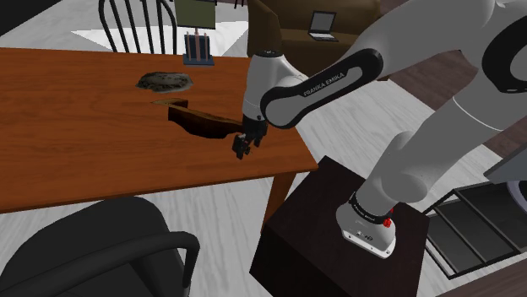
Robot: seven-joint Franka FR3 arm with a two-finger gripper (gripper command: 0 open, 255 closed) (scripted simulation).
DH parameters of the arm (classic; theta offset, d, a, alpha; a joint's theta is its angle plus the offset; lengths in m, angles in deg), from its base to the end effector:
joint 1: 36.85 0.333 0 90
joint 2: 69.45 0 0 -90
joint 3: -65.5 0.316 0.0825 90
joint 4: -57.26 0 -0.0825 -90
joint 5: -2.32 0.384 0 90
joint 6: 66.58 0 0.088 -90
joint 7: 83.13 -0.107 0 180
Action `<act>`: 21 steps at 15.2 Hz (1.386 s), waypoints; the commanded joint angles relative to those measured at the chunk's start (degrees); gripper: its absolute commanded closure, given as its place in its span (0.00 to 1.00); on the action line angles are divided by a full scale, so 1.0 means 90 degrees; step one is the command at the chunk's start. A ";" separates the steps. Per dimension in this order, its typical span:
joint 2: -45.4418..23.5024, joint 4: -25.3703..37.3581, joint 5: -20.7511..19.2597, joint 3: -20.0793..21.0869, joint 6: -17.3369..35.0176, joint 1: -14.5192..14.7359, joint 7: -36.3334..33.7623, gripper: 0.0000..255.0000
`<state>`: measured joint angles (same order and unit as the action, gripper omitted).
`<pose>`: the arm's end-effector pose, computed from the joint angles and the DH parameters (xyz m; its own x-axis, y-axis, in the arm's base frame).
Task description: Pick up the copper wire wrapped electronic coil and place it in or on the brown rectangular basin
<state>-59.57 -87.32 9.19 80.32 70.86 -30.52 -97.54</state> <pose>0.4209 0.1624 0.3418 0.9991 0.0275 0.0308 0.0290 -0.9983 -0.0501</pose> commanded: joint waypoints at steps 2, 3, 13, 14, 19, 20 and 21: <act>-0.0003 -0.0006 0.0000 0.0000 0.0010 0.0000 0.0000 0.00; -0.0003 -0.0006 0.0000 0.0000 0.0010 0.0000 0.0000 0.00; 0.0008 -0.0027 0.0005 0.0000 0.0020 0.0002 0.0003 1.00; -0.0003 -0.0006 0.0000 -0.0002 0.0010 0.0002 0.0000 1.00; 0.0302 0.0178 0.0040 -0.0038 -0.0475 0.0012 0.0025 1.00; 0.0358 0.0219 0.0045 -0.0045 -0.0572 0.0013 0.0028 1.00; 0.0412 0.0262 0.0050 -0.0053 -0.0667 0.0014 0.0031 1.00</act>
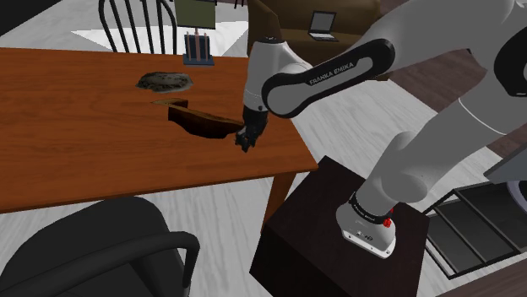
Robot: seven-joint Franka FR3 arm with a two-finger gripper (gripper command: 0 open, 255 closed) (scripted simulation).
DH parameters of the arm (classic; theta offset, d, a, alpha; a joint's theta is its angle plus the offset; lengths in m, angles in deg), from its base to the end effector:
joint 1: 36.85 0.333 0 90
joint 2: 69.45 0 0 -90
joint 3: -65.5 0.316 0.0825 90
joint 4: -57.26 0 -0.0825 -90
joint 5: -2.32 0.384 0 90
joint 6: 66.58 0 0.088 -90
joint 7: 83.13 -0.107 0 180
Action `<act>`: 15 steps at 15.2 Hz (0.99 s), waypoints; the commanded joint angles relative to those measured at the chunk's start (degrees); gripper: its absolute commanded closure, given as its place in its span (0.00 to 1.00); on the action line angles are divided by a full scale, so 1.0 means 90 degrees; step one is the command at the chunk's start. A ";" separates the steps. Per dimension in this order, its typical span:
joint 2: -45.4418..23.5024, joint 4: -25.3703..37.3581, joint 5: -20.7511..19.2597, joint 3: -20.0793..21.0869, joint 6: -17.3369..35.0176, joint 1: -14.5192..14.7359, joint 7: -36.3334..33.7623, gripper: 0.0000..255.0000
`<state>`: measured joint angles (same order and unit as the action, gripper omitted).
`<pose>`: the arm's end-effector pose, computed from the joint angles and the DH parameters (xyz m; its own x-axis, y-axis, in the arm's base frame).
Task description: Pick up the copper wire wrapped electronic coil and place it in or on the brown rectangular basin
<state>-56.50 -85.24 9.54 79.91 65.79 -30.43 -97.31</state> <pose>0.4216 0.1625 0.3728 0.9991 0.0274 0.0316 0.0290 -0.9983 -0.0501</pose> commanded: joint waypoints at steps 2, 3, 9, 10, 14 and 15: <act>0.0174 0.0119 0.0019 -0.0023 -0.0295 0.0005 0.0010 1.00; 0.0223 0.0166 0.0022 -0.0030 -0.0390 0.0006 0.0012 1.00; 0.0479 0.0473 0.0030 -0.0075 -0.0951 0.0005 0.0017 1.00; 0.0516 0.0529 0.0030 -0.0083 -0.1043 0.0005 0.0016 1.00; 0.0647 0.0765 0.0027 -0.0111 -0.1409 0.0001 0.0013 1.00; 0.0675 0.0827 0.0025 -0.0119 -0.1499 0.0000 0.0012 1.00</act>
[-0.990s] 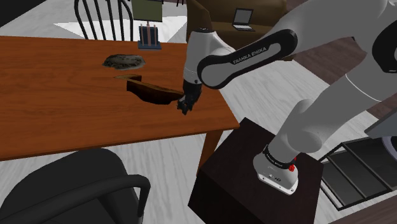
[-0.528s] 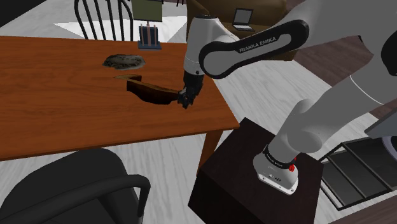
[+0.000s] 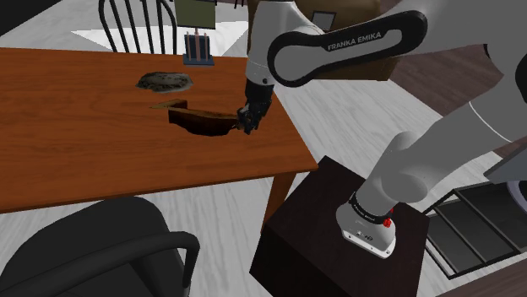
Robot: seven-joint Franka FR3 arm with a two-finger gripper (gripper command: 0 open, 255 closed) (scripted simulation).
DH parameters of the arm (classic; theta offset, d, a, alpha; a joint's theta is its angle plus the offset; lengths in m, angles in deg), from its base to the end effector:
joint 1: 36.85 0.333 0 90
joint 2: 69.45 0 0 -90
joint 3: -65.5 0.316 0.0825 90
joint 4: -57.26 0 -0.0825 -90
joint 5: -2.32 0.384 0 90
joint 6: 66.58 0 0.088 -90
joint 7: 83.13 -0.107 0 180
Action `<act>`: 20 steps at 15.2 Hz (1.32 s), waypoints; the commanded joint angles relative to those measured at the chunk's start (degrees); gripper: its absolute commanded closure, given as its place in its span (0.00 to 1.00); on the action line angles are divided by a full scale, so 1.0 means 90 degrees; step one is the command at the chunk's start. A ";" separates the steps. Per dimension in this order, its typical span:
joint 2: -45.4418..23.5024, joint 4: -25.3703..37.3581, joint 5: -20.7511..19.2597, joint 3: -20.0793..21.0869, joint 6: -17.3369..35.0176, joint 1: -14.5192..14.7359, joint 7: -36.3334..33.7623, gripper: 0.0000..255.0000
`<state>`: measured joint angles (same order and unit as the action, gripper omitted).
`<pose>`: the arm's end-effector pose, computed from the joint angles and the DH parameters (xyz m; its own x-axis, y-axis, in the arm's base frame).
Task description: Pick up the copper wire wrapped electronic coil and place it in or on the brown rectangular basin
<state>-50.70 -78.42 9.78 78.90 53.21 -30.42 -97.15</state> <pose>0.4208 0.1622 0.4517 0.9991 0.0279 0.0313 0.0294 -0.9983 -0.0502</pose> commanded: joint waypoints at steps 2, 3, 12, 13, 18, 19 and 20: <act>0.0083 0.0198 -0.0005 -0.0020 -0.0281 -0.0003 -0.0008 1.00; 0.0106 0.0264 -0.0007 -0.0026 -0.0371 -0.0004 -0.0010 1.00; -0.0027 0.1008 -0.0082 -0.0068 -0.0984 -0.0051 -0.0031 1.00; -0.0284 0.1248 -0.0138 -0.0062 -0.0970 -0.0084 -0.0037 1.00; -0.1565 0.2568 -0.0435 -0.0042 -0.1033 -0.0196 -0.0094 1.00; -0.1823 0.2859 -0.0498 -0.0041 -0.1071 -0.0206 -0.0109 1.00; -0.2083 0.3160 -0.0560 -0.0042 -0.1119 -0.0212 -0.0125 1.00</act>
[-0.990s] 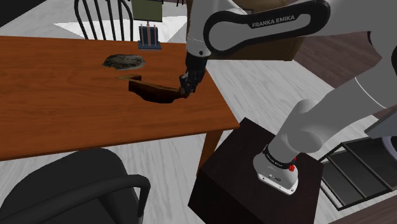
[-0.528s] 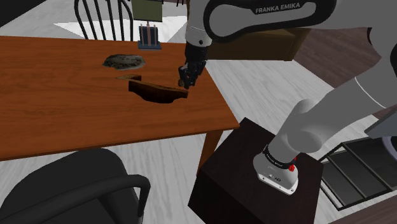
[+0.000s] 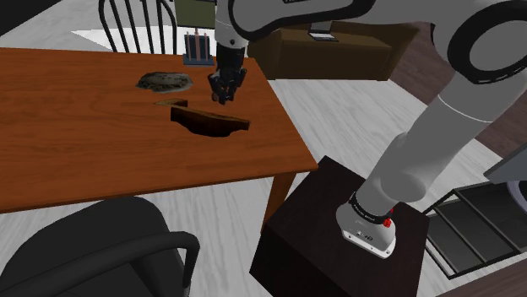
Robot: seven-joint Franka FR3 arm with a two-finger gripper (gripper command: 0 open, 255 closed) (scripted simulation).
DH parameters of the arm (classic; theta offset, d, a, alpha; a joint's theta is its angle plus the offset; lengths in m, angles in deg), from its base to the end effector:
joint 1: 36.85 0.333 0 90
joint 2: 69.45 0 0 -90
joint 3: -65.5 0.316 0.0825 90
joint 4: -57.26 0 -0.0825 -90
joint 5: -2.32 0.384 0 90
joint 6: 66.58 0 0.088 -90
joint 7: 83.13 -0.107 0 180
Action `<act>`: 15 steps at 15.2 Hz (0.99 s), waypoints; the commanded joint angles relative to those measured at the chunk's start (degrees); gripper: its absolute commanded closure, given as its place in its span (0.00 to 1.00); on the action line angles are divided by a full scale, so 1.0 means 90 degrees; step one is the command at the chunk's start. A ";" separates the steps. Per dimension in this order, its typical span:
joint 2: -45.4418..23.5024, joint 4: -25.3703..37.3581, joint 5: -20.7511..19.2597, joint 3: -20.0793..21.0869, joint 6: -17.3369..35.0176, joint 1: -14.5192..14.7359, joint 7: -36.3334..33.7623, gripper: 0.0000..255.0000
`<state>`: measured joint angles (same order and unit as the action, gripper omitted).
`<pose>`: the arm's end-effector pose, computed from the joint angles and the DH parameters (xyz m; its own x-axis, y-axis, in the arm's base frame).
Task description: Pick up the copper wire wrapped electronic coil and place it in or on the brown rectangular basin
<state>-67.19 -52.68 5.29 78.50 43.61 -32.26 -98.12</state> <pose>0.5263 0.1722 0.5104 0.9991 0.0278 0.0306 0.0293 -0.9983 -0.0501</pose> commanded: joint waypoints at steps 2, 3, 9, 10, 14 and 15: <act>-0.0778 0.0936 -0.0187 -0.0003 -0.0175 -0.0008 -0.0047 1.00; -0.1047 0.1275 -0.0250 -0.0008 -0.0251 -0.0001 -0.0061 1.00; -0.1624 0.1690 -0.0378 -0.0031 -0.0102 0.0027 -0.0080 1.00; -0.1634 0.1617 -0.0381 -0.0032 -0.0020 0.0026 -0.0080 1.00; -0.1688 0.1345 -0.0393 -0.0037 0.0305 0.0026 -0.0079 1.00; -0.1705 0.1282 -0.0397 -0.0038 0.0385 0.0027 -0.0080 1.00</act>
<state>-82.41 -40.37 1.77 78.12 46.14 -32.10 -98.70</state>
